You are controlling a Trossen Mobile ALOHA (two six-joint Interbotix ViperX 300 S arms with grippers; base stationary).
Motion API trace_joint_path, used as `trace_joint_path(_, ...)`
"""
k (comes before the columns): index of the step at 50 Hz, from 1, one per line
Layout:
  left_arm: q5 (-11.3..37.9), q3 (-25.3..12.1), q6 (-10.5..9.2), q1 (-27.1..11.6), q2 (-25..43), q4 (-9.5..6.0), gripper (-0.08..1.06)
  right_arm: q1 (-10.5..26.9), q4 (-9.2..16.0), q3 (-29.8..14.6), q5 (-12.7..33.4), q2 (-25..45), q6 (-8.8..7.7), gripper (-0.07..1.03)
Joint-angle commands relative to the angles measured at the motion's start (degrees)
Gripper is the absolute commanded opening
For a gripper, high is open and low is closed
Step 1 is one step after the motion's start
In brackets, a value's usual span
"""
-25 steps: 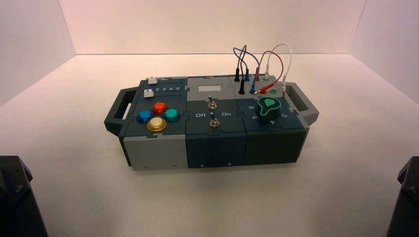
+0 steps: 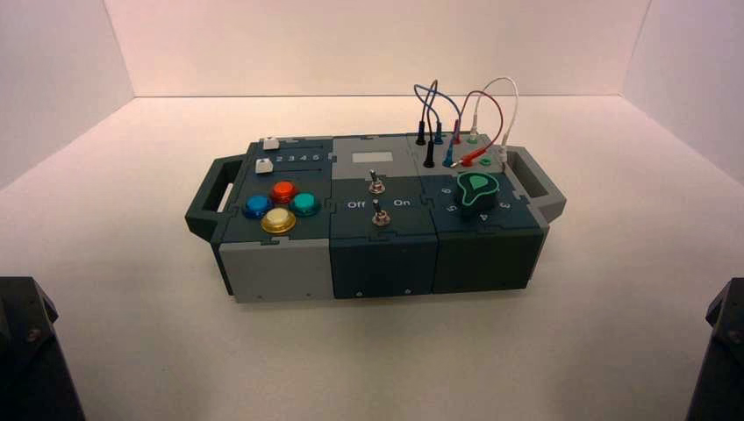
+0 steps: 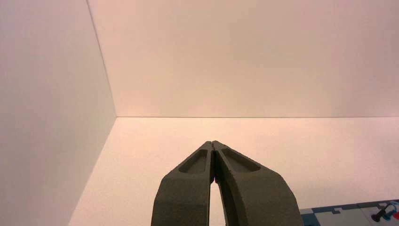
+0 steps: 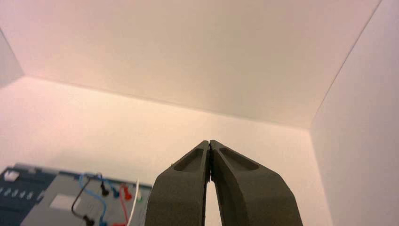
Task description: Insert the white wire.
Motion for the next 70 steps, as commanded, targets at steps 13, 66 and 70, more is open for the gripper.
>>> trace_joint_path(13,3.52,-2.81,0.00,-3.16,5.36,-0.18,-0.04,0.26,3.16,-4.57,9.05,8.00,0.09,-0.02)
trace_joint_path(66,9.05,-5.36,-0.09,-36.56,23.12,-2.72,-0.04,7.65,6.33,-7.03,23.64,22.15,-0.79,0.11)
trace_joint_path(70,8.88,-5.36,-0.09,-37.53,23.47,-3.25,-0.04,8.61,6.50,-7.56,25.14,22.50,-0.97,0.15)
